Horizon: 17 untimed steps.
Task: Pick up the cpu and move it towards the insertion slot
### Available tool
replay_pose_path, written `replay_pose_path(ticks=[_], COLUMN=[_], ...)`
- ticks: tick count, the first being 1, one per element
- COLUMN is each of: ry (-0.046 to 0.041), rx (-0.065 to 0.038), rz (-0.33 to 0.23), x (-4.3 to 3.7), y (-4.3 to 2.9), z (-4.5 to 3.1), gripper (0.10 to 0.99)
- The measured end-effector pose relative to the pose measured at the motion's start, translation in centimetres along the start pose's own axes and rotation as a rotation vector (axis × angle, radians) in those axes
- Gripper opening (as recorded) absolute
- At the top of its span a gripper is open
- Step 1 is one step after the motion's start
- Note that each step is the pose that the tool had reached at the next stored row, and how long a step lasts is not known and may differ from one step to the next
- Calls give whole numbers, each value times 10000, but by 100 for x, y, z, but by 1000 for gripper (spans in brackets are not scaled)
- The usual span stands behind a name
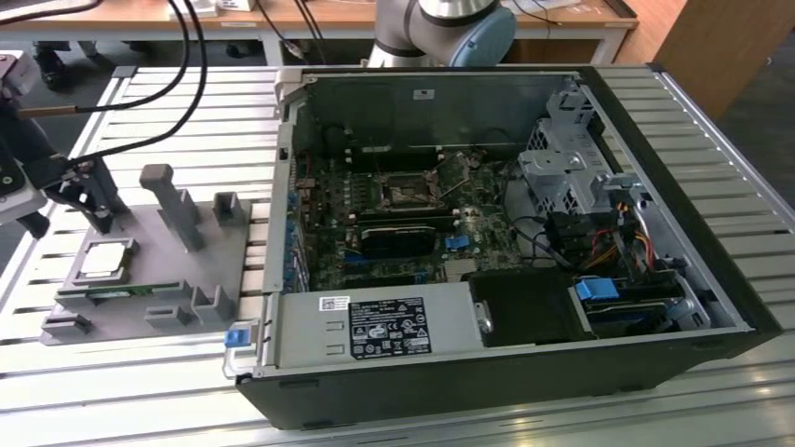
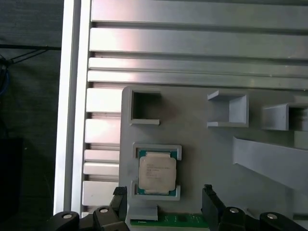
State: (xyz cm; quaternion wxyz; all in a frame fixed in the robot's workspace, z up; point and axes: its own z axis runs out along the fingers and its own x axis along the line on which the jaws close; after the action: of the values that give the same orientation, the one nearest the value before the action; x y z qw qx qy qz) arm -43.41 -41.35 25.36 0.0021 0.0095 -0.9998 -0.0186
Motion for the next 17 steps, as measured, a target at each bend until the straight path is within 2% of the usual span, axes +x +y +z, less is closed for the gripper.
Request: replay_pose_path(ticks=[11,17], ry=[17,41], rx=[-4,-4], rz=[0,2], x=[1,2], y=[-16,-25], z=[194,262], gripper=[718,718])
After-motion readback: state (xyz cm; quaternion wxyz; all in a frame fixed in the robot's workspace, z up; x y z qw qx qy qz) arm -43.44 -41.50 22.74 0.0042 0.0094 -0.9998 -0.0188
